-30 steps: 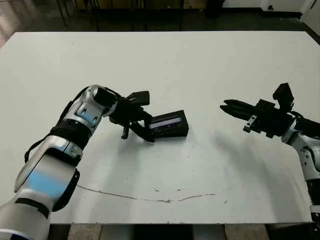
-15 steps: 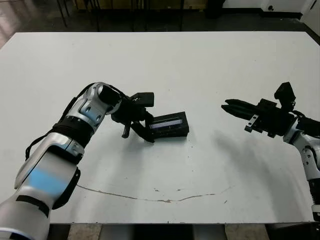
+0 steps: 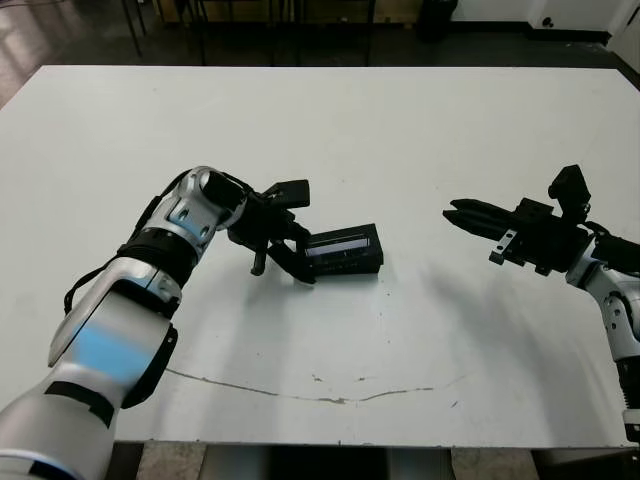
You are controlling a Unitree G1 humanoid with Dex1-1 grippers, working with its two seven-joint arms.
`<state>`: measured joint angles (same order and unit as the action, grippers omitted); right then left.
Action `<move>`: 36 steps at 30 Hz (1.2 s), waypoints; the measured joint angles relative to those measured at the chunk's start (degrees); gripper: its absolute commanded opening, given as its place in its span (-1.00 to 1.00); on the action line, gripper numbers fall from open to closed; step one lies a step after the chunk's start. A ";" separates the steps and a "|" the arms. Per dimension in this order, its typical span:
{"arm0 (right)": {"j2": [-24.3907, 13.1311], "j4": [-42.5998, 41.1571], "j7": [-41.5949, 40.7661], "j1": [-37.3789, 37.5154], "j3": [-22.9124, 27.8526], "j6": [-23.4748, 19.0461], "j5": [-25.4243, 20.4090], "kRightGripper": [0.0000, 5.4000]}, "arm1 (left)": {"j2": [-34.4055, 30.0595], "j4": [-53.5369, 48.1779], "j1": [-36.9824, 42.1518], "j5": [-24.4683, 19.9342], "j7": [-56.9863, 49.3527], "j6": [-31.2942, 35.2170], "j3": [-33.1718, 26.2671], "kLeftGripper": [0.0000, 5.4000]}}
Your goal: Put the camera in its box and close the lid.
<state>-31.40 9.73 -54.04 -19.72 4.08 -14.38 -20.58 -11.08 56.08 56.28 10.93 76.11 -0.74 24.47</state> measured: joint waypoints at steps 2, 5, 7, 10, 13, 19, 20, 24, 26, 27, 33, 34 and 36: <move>0.02 -0.02 0.07 0.04 0.00 0.07 0.00 -1.00 | 0.31 -0.14 0.28 0.60 0.05 -0.13 0.61 -0.72; 0.06 -0.02 0.09 0.12 0.00 0.33 0.00 -1.00 | 0.37 -0.30 0.72 1.24 0.57 0.04 1.22 -0.72; 0.17 -0.01 0.08 0.12 0.00 0.76 0.00 -1.00 | 0.36 -0.65 0.76 1.50 0.71 0.43 1.48 -0.72; 0.54 0.29 -0.07 0.12 0.00 1.35 -0.04 -1.00 | 0.28 -1.31 0.71 2.02 0.85 0.44 1.82 -0.72; 1.18 1.46 -0.34 0.11 0.00 2.04 -0.08 -1.00 | -0.01 -2.95 0.40 2.67 0.82 0.50 2.30 -0.73; 1.68 1.87 -0.37 0.09 0.00 2.06 -0.08 -1.00 | -1.48 -10.12 -1.34 4.44 0.16 3.40 4.13 -0.79; 1.78 2.12 -0.47 0.07 0.00 2.18 -0.07 -1.00 | -1.66 -11.24 -1.46 4.96 0.02 4.10 4.66 -0.79; 1.95 2.33 -0.52 0.07 -0.01 2.71 -0.07 -1.00 | -2.23 -14.18 -1.90 5.79 -0.36 6.03 5.89 -0.73; 2.03 2.33 -0.52 0.07 -0.01 2.73 -0.06 -1.00 | -2.48 -14.76 -2.10 5.85 -0.37 6.38 5.98 -0.57; 2.06 2.33 -0.50 0.07 -0.03 2.84 -0.03 -1.00 | -2.71 -14.85 -2.26 5.86 -0.41 6.30 6.06 -0.50; 2.12 2.35 -0.58 0.05 -0.19 3.04 -0.11 -1.00 | -4.87 -15.18 -3.94 4.45 -0.39 -0.38 5.88 0.04; 2.18 2.52 -0.86 0.04 -0.19 3.04 -0.30 -1.00 | -5.44 -15.19 -4.39 3.82 -0.39 -1.35 5.69 0.12; 2.30 2.84 -1.07 0.03 -0.19 3.03 -0.63 -1.00 | -6.92 -15.22 -5.54 2.61 -0.40 -3.18 4.94 0.28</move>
<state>-29.10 12.56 -55.11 -19.68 3.89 -11.35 -21.21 -18.00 40.86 50.73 13.53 75.71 -3.92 29.41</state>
